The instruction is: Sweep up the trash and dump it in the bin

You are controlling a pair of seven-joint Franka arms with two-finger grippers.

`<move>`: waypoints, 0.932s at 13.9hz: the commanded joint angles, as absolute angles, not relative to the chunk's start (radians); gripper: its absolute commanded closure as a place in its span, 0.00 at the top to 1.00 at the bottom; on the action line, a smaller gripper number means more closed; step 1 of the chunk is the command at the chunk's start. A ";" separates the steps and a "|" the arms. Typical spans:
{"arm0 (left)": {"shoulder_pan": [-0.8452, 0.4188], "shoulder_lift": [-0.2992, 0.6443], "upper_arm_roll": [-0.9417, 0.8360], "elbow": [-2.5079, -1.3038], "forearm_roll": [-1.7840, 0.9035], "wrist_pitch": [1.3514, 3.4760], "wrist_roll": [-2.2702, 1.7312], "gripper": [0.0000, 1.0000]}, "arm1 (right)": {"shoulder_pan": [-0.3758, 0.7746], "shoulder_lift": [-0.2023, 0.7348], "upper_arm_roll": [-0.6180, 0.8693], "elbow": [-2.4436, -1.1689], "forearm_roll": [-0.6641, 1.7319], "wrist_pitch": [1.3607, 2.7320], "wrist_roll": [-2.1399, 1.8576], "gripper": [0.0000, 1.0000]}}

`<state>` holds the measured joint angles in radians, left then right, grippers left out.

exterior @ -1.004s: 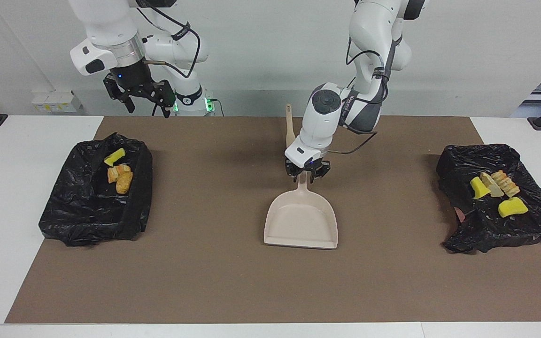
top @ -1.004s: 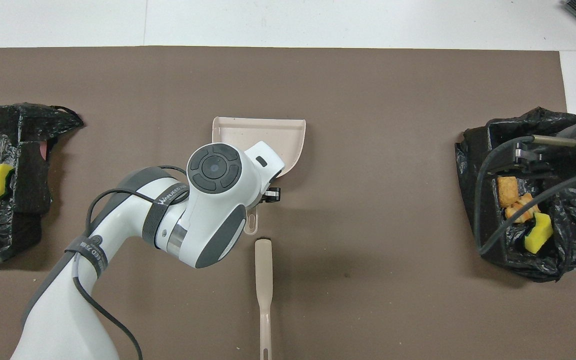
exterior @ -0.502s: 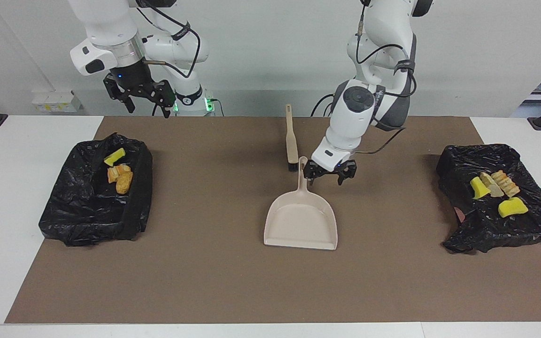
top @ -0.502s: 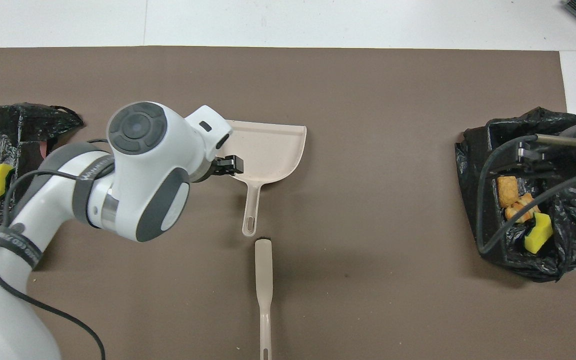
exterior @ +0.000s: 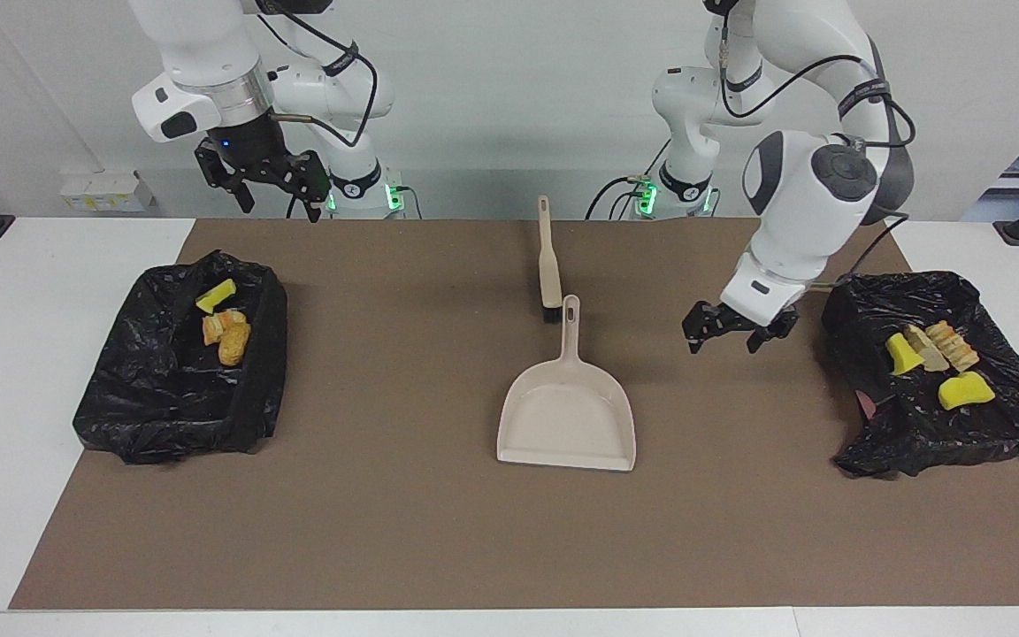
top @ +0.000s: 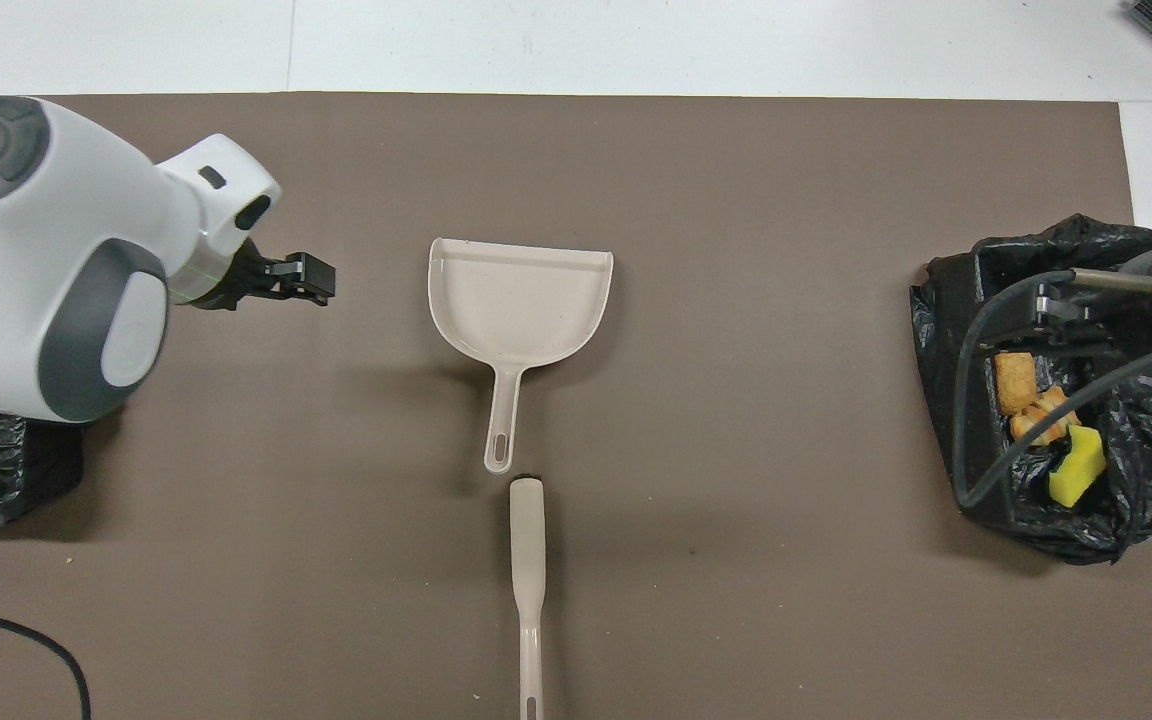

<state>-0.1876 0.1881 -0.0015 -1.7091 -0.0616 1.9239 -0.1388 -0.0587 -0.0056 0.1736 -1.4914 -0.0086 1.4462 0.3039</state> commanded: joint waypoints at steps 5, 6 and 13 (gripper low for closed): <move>-0.049 0.132 -0.008 -1.704 -0.087 1.870 0.045 1.00 | -0.069 -0.037 0.175 -1.531 0.011 1.440 0.296 1.00; -0.049 0.118 -0.006 -1.704 -0.086 1.862 0.037 1.00 | -0.069 -0.037 0.175 -1.532 0.011 1.440 0.296 1.00; -0.049 0.022 -0.005 -1.645 -0.034 1.640 0.067 1.00 | -0.069 -0.037 0.175 -1.531 0.011 1.445 0.298 1.00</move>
